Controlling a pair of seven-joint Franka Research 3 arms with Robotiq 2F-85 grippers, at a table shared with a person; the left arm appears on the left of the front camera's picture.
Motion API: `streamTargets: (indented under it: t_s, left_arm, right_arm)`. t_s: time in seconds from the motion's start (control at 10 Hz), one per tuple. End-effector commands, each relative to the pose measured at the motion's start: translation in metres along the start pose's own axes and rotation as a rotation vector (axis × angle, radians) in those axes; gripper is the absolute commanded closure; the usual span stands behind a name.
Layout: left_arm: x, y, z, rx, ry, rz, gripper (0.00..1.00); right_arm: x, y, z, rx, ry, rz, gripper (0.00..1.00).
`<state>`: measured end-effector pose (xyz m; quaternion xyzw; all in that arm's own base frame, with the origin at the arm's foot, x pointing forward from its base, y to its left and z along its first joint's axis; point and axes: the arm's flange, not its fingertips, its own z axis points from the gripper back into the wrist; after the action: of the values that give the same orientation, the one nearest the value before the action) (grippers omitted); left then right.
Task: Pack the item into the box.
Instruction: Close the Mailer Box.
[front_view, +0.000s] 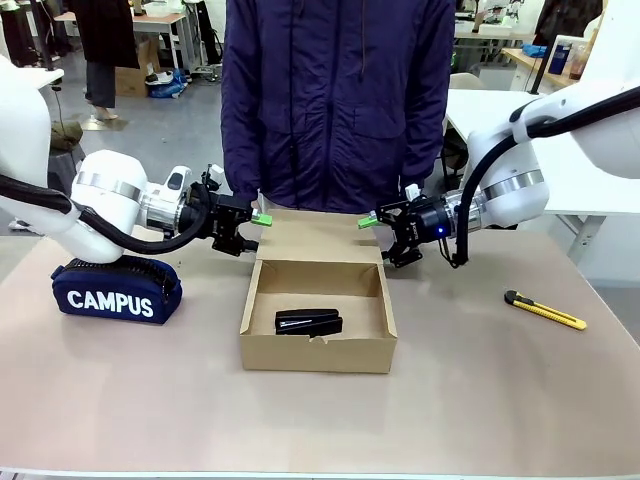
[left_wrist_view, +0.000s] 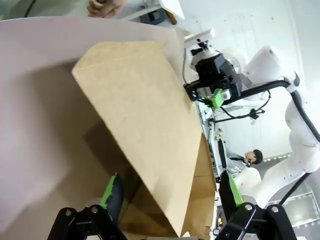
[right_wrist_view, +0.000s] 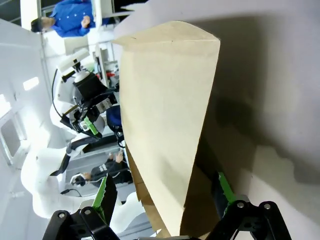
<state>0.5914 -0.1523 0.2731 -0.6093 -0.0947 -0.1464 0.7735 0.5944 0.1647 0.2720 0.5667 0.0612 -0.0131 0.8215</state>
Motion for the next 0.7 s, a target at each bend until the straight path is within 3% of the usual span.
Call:
streamTargets:
  t_s: [0.0, 0.1, 0.2, 0.3, 0.4, 0.5, 0.6]
  left_arm:
    - [0.0061, 0.0018, -0.0026, -0.047, 0.005, -0.011, 0.00]
    - [0.0065, 0.0017, -0.0045, -0.037, 0.010, -0.003, 0.16]
    - [0.0064, 0.0012, -0.0062, -0.044, 0.011, 0.002, 0.19]
    - [0.0061, 0.0012, -0.0070, -0.046, 0.010, -0.002, 0.35]
    - [0.0057, 0.0024, -0.0067, -0.050, 0.010, -0.003, 0.38]
    - [0.0050, 0.0029, -0.0069, -0.057, 0.013, -0.005, 0.55]
    - [0.0044, 0.0030, -0.0070, -0.063, 0.011, -0.003, 0.55]
  right_arm:
    - [0.0093, 0.0024, 0.0026, 0.011, 0.016, -0.029, 0.00]
    - [0.0084, 0.0017, 0.0024, 0.012, 0.021, -0.032, 0.11]
    - [0.0074, 0.0011, 0.0028, 0.013, 0.017, -0.038, 0.19]
    - [0.0062, 0.0009, 0.0024, 0.014, 0.019, -0.036, 0.30]
    - [0.0057, 0.0010, 0.0019, 0.014, 0.021, -0.034, 0.38]
    - [0.0052, 0.0014, 0.0019, 0.013, 0.020, -0.032, 0.48]
    - [0.0043, 0.0012, 0.0024, 0.018, 0.025, -0.018, 0.48]
